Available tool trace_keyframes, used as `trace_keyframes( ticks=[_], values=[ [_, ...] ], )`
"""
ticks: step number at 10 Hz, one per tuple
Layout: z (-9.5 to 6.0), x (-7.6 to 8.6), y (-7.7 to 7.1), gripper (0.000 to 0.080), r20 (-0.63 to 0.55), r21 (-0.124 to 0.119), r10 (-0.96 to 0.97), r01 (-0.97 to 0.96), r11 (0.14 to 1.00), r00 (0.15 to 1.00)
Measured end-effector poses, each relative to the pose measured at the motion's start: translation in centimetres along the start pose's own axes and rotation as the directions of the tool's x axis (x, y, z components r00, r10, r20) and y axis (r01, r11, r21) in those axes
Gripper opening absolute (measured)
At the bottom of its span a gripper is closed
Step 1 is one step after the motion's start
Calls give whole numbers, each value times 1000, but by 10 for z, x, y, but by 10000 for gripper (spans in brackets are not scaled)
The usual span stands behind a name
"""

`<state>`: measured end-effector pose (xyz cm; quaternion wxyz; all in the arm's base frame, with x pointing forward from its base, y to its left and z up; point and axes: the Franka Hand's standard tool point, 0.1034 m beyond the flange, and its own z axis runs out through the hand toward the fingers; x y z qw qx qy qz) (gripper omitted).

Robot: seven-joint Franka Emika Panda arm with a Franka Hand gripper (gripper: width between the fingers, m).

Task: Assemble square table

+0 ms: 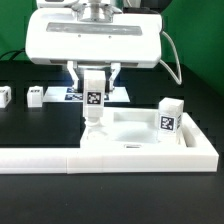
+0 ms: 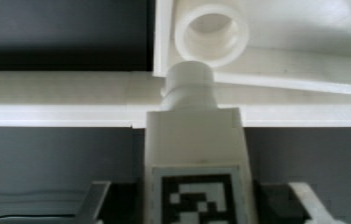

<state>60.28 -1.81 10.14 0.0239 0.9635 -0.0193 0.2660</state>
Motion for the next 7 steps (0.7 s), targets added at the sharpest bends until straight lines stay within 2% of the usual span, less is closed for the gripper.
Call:
trace_keyframes(
  ticks=[4, 5, 7],
  values=[
    [2, -5, 0, 290, -6, -3, 2, -2, 1000, 1000],
    [3, -7, -6, 290, -3, 5, -4, 4, 1000, 1000],
    [4, -8, -9, 290, -1, 9, -7, 7, 1000, 1000]
  ],
)
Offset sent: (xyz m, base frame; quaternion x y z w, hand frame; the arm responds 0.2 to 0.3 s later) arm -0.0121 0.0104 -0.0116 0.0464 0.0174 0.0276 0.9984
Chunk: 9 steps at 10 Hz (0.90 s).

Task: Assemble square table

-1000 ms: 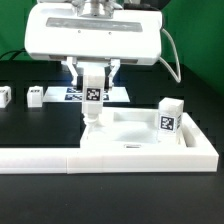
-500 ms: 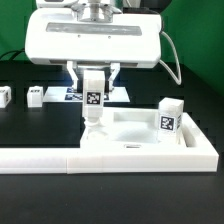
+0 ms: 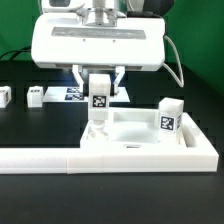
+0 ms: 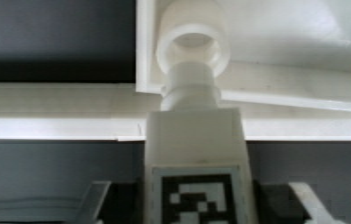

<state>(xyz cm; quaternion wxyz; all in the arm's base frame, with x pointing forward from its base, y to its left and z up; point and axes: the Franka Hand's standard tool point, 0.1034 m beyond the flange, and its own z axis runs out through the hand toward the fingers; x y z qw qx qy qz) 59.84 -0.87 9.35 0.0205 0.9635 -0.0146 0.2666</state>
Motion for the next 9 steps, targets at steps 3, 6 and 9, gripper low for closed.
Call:
trace_keyframes(
  ticks=[3, 6, 9],
  values=[
    [5, -6, 1, 290, 8, -2, -2, 2, 1000, 1000],
    [8, -9, 1, 290, 12, -3, -3, 3, 1000, 1000],
    [12, -11, -2, 290, 11, -3, -8, 8, 1000, 1000]
  ],
)
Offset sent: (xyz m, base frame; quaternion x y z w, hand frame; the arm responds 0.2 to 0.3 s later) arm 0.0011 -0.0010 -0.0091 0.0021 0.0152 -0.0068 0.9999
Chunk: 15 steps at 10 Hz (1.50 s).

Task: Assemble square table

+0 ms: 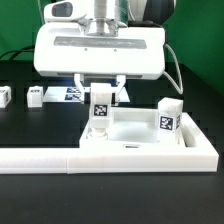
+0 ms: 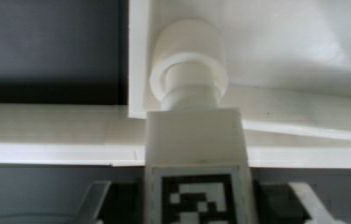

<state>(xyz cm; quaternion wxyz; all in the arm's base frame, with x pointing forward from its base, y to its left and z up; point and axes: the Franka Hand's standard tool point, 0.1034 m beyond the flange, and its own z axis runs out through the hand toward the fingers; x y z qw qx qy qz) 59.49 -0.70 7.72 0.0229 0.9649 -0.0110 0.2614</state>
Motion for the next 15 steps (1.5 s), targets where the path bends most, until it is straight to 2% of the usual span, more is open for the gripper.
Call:
trace_keyframes(
  ticks=[7, 13, 14, 15],
  values=[
    [5, -9, 2, 290, -41, -17, -7, 7, 1000, 999],
    [7, -14, 2, 290, -8, -11, -5, 5, 1000, 1000],
    [7, -14, 2, 521, -8, -11, -5, 5, 1000, 1000],
    [7, -15, 2, 521, -7, -11, -5, 5, 1000, 1000]
  ],
)
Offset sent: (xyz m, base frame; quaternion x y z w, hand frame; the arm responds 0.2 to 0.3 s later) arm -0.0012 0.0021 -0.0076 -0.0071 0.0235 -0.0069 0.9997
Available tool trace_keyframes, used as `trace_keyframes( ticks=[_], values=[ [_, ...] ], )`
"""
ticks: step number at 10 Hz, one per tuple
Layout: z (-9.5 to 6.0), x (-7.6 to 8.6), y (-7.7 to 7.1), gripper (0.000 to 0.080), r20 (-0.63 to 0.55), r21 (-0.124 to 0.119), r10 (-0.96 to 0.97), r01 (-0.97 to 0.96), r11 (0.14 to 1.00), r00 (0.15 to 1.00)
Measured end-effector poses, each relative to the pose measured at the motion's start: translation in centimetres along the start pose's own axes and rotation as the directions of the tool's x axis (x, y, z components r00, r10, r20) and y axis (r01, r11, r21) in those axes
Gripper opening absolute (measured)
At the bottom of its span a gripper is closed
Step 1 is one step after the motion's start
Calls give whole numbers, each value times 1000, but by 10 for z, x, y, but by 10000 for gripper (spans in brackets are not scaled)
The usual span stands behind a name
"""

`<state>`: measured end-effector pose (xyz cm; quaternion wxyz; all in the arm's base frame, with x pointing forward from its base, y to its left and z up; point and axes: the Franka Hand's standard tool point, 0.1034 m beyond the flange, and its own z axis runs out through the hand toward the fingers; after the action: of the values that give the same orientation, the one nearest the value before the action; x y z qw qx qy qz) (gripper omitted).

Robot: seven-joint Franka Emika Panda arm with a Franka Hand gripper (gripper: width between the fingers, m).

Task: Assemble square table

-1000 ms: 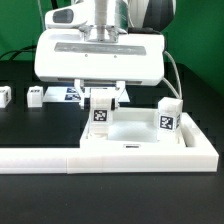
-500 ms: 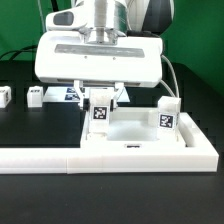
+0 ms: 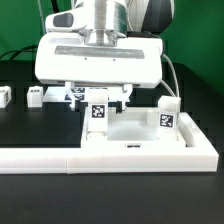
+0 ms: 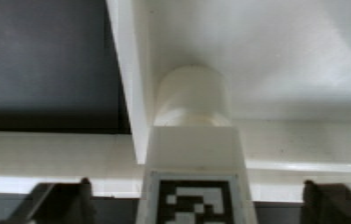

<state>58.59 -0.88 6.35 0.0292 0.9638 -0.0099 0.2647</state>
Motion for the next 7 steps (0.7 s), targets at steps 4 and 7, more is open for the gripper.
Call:
trace_keyframes(
  ticks=[4, 7],
  values=[
    [-3, 1, 4, 648, 12, 0, 0, 0, 1000, 1000],
    [-20, 18, 9, 648, 16, 5, 11, -11, 1000, 1000]
  ],
)
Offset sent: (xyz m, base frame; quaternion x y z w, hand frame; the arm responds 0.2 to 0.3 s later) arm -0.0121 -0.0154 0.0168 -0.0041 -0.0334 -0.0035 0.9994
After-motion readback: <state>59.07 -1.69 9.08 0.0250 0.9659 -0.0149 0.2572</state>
